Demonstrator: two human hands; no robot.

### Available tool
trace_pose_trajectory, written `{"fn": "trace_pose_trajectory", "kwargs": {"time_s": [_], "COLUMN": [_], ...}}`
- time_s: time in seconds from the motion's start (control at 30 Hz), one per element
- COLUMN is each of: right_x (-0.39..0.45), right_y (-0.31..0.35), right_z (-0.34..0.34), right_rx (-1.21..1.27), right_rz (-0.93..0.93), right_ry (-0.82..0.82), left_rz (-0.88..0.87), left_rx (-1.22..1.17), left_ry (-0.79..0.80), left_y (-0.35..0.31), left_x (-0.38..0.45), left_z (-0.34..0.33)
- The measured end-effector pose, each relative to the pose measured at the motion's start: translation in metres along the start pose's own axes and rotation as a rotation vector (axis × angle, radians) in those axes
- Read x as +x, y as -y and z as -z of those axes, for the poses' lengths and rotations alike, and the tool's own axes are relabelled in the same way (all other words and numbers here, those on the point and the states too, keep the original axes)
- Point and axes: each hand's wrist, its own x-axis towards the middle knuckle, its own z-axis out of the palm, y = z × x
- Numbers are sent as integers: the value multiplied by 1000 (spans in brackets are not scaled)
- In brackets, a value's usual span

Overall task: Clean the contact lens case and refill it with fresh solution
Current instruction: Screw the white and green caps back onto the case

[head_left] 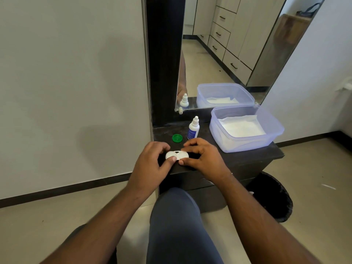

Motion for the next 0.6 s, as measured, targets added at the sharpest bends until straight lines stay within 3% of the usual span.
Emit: {"fn": "trace_pose_trajectory", "kwargs": {"time_s": [0.13, 0.3, 0.6], "right_x": [-1, 0, -1], "right_y": [0, 0, 1], "right_z": [0, -1, -1], "right_rx": [-8, -7, -1], "right_rz": [12, 27, 24], "right_ry": [-12, -24, -24], "left_rz": [-1, -105, -37], "left_rx": [148, 151, 137], "left_ry": [56, 199, 151], "left_y": [-6, -3, -8], "left_x": [9, 14, 16], "left_z": [-2, 5, 7]}}
